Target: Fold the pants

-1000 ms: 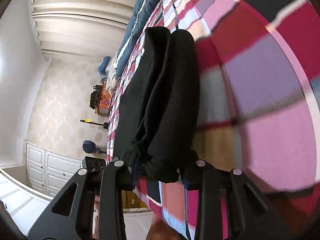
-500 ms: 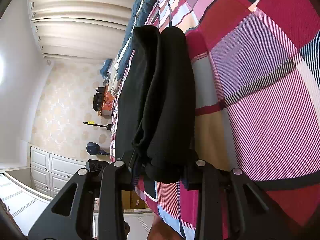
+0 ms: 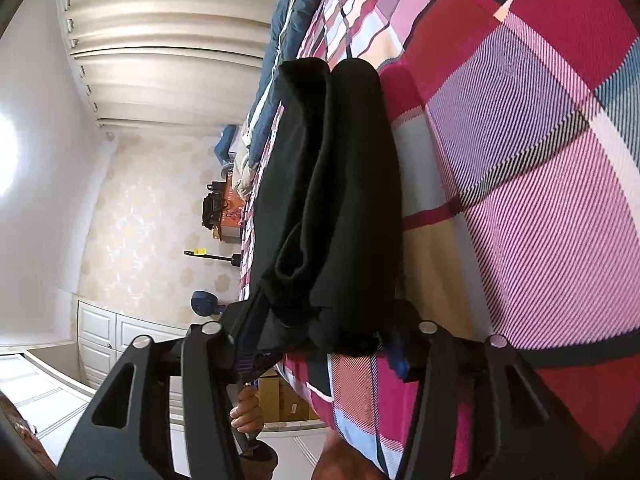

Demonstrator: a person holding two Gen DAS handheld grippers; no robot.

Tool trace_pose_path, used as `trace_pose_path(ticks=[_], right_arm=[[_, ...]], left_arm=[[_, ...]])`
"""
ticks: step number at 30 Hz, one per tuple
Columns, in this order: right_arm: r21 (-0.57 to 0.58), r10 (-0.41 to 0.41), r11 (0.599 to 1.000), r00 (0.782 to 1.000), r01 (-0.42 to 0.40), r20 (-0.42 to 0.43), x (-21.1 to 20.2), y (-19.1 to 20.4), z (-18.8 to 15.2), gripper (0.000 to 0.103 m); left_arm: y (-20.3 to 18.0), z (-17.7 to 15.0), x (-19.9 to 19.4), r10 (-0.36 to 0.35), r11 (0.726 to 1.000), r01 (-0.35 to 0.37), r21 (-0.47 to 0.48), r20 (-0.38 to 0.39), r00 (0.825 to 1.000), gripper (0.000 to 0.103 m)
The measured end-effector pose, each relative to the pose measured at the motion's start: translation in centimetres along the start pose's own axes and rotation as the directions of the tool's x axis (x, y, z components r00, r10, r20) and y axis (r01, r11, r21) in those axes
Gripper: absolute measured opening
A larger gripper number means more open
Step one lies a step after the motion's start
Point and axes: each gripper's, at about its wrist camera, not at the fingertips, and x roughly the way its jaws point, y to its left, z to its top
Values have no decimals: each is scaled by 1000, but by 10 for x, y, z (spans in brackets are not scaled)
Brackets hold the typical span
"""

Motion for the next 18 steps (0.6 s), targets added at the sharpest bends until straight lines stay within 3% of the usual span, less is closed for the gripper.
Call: trace_pose_path(ticks=[3,7,18], right_arm=[[-1,0,1000,1000,0,11,-3,1,-3,58],[5,8,1000,1000,-8,25,-8,0,-7,62],[36,39,998,996,-42,79,-33,-11,-23,64]], left_arm=[[-7,-7,-4,72,997,-72,32,15,997,81],[-20,-18,-5,226,962,-231,144,52,973,81],[-43,-42,-1,374,884,-400,242,147,916,81]])
